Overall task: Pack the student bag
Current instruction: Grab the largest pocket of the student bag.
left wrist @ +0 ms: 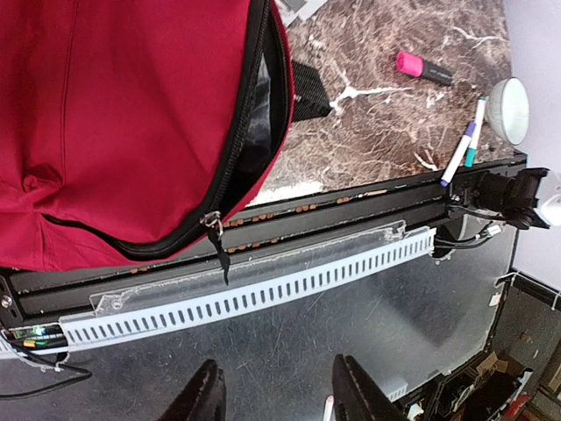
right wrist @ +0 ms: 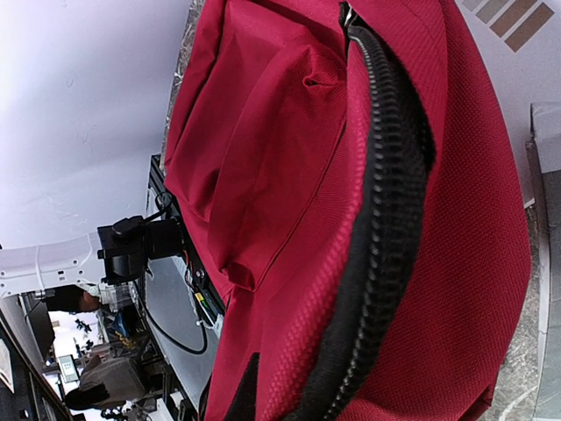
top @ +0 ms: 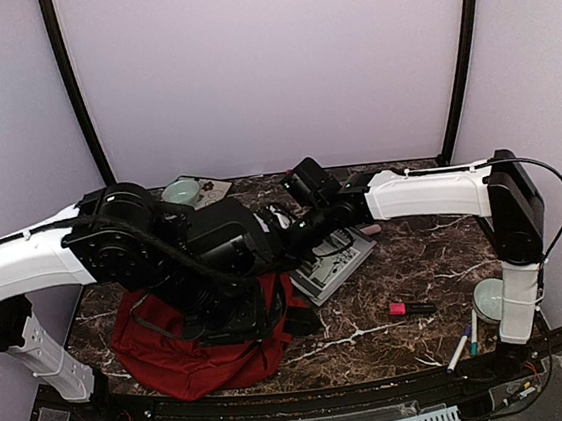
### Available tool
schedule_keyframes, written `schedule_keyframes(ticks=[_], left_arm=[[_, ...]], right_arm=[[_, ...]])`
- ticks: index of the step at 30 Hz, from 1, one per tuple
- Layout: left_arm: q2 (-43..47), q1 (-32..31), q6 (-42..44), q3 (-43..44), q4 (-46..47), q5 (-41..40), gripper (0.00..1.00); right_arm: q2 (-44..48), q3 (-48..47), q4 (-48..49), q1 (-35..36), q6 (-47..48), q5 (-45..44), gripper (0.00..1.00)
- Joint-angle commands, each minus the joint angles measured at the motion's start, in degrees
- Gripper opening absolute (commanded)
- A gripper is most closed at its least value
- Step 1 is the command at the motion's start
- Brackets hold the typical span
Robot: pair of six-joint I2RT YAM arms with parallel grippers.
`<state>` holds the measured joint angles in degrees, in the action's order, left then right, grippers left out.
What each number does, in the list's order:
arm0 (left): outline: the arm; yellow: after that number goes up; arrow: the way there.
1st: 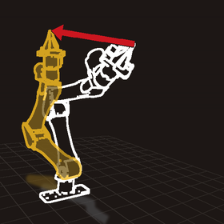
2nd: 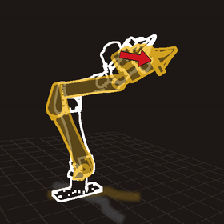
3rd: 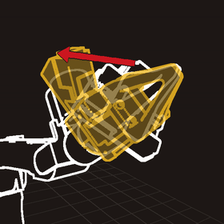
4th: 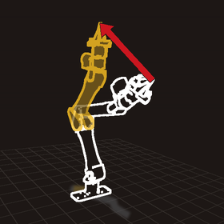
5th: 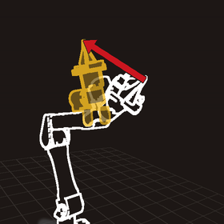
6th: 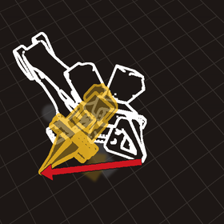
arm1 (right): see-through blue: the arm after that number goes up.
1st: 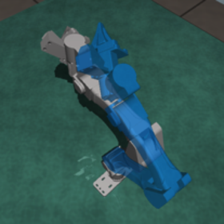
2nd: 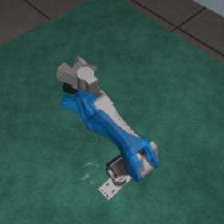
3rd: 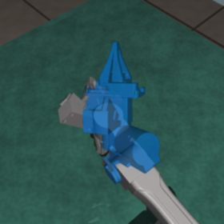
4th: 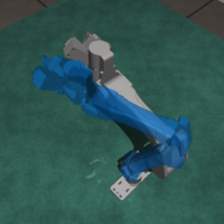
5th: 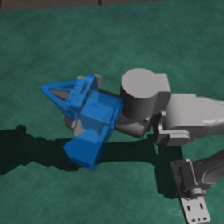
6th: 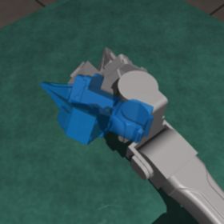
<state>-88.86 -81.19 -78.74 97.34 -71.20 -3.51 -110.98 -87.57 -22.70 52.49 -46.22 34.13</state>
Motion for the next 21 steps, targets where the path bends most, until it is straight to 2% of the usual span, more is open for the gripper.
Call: schedule_keyframes(ticks=[1, 5, 21], left_arm=[[-1.80, -0.36, -3.37, -2.35, 1.65, 1.44, 0.44], [-4.46, -0.53, -5.63, -4.69, 4.68, 1.50, 0.44], [-10.47, -0.90, -11.75, -6.92, 2.31, 0.70, 0.32]], right_arm=[[1.38, 1.55, 3.08, 0.33, -0.28, 0.64, 0.00], [1.72, 2.17, 2.89, 0.46, 0.26, 0.86, 0.00], [2.79, 3.14, -0.77, 0.59, 3.58, 0.67, 0.00]])
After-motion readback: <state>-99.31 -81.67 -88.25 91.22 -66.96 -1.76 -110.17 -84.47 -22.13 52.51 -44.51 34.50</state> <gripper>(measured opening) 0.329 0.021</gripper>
